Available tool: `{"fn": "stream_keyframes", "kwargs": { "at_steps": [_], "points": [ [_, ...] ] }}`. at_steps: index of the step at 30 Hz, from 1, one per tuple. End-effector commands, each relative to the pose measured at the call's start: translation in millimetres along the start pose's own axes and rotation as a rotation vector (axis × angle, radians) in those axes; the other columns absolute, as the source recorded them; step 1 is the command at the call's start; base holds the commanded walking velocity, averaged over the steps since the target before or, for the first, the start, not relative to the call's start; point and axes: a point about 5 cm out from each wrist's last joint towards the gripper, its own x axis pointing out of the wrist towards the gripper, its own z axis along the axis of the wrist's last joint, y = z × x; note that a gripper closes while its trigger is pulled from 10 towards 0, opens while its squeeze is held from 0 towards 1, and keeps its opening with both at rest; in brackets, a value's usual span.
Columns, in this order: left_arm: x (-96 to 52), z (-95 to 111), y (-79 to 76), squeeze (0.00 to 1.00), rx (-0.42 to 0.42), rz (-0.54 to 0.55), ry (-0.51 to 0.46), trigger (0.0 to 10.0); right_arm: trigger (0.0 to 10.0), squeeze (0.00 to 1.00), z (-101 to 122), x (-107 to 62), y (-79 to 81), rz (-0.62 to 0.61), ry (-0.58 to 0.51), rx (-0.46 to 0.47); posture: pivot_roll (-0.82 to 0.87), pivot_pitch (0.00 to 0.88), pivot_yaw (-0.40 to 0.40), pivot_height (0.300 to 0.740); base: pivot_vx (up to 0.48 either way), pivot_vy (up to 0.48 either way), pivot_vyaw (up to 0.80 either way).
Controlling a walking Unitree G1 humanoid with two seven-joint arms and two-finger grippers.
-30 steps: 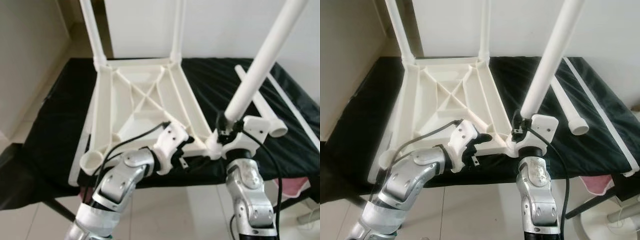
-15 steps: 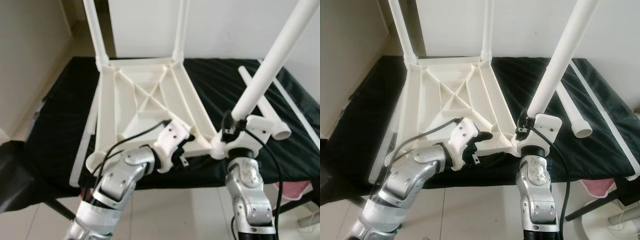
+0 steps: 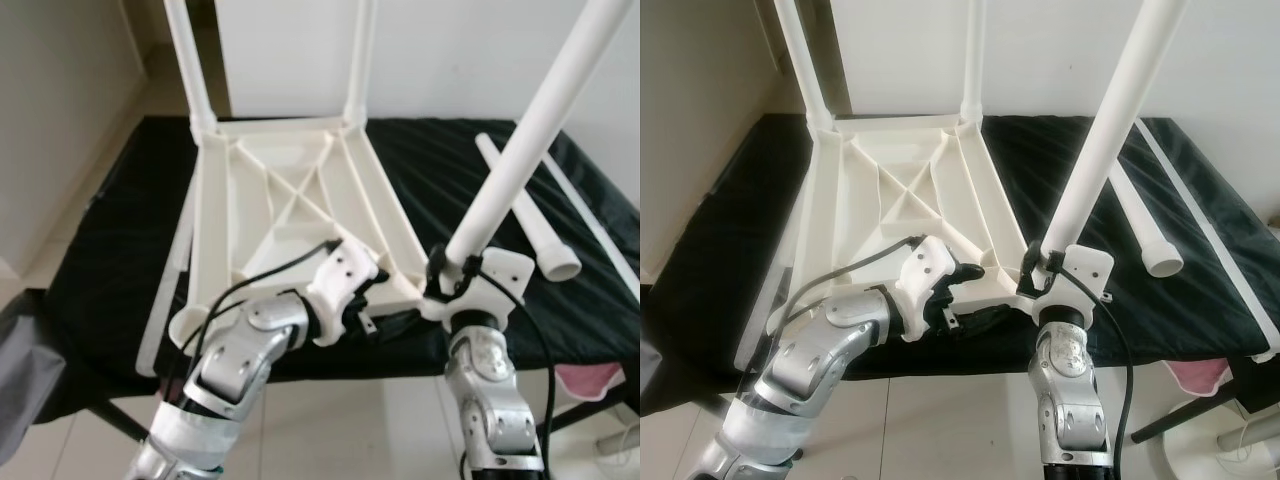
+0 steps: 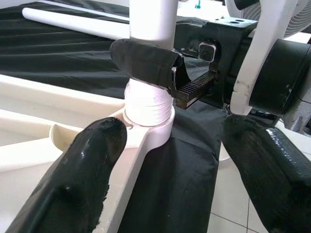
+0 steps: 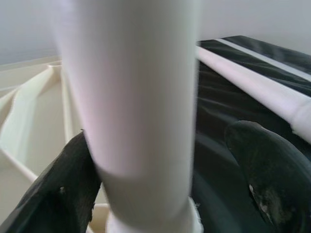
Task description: Building children table
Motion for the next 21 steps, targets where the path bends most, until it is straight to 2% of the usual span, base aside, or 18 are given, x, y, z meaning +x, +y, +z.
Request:
{"fn": "stream_keyframes", "kwargs": {
  "at_steps": [1, 3, 4, 5, 6, 7, 8, 12, 16, 18, 19, 20, 21],
  "points": [
    [1.9, -0.4, -0.2, 0.0, 0.001, 0.011, -0.002, 10.0, 10.0, 1.0, -1.0, 1.0, 4.9, 0.026, 0.016, 0.029, -0.04, 0.004, -0.012, 0.74, 0.0, 0.0, 0.0],
    [2.1, -0.5, 0.0, 0.0, 0.001, 0.012, -0.002, 10.0, 10.0, 1.0, -0.9, 2.1, 4.6, 0.039, 0.018, 0.029, -0.04, 0.001, -0.014, 0.74, 0.0, 0.0, 0.0],
    [2.2, -0.5, 0.2, 0.0, 0.001, 0.015, -0.003, 10.0, 10.0, 0.9, -0.9, 4.5, 1.2, 0.065, 0.024, 0.024, -0.04, 0.0, -0.015, 0.74, 0.0, 0.0, 0.0],
    [2.2, -0.5, 0.2, 0.0, 0.001, 0.015, -0.003, 10.0, 10.0, 0.9, -0.9, 4.5, 1.2, 0.065, 0.024, 0.024, -0.04, 0.0, -0.015, 0.74, 0.0, 0.0, 0.0],
    [2.5, -0.5, 0.4, 0.0, 0.002, 0.017, -0.003, 10.0, 10.0, 0.07, -0.9, 7.2, -3.5, 0.094, 0.029, 0.008, -0.04, 0.0, -0.015, 0.74, 0.0, 0.0, 0.0],
    [2.6, -0.5, 0.5, 0.0, 0.002, 0.019, -0.004, 10.0, 10.0, 0.0, -0.7, 9.4, -8.4, 0.122, 0.033, -0.004, -0.04, 0.0, -0.015, 0.74, 0.0, 0.0, 0.0],
    [2.6, -0.5, 0.5, 0.0, 0.002, 0.019, -0.004, 10.0, 10.0, 0.0, -0.7, 9.4, -8.4, 0.122, 0.033, -0.004, -0.04, 0.0, -0.015, 0.74, 0.0, 0.0, 0.0],
    [1.3, -2.8, -0.8, 0.0, 0.023, 0.023, -0.007, 10.0, 10.0, 0.0, 1.0, 19.3, -26.1, 0.226, 0.038, -0.079, -0.04, 0.0, -0.018, 0.74, 0.0, 0.0, 0.0],
    [0.5, -3.6, -0.5, 0.0, 0.032, 0.031, -0.007, 10.0, 10.0, 0.0, 1.9, 23.2, -28.9, 0.297, 0.041, -0.091, -0.04, 0.0, -0.018, 0.74, 0.0, 0.0, 0.0],
    [0.1, -3.6, 0.1, 0.0, 0.037, 0.036, -0.007, 10.0, 10.0, 0.0, 2.8, 26.1, -28.8, 0.388, 0.044, -0.111, -0.04, 0.0, -0.018, 0.74, 0.0, 0.0, 0.0],
    [0.1, -3.6, 0.1, 0.0, 0.037, 0.036, -0.007, 10.0, 10.0, 0.0, 2.8, 26.1, -28.8, 0.388, 0.044, -0.111, -0.04, 0.0, -0.018, 0.74, 0.0, 0.0, 0.0],
    [-0.3, -2.6, 1.3, 0.0, 0.048, 0.042, -0.008, 10.0, 10.0, 0.0, 4.2, 29.6, -31.1, 0.457, 0.045, -0.141, -0.04, 0.004, -0.018, 0.74, 0.0, 0.0, 0.0],
    [-0.3, -2.6, 1.3, 0.0, 0.048, 0.042, -0.008, 10.0, 10.0, 0.0, 4.2, 29.6, -31.1, 0.457, 0.045, -0.141, -0.04, 0.004, -0.018, 0.74, 0.0, 0.0, 0.0]
  ]
}}
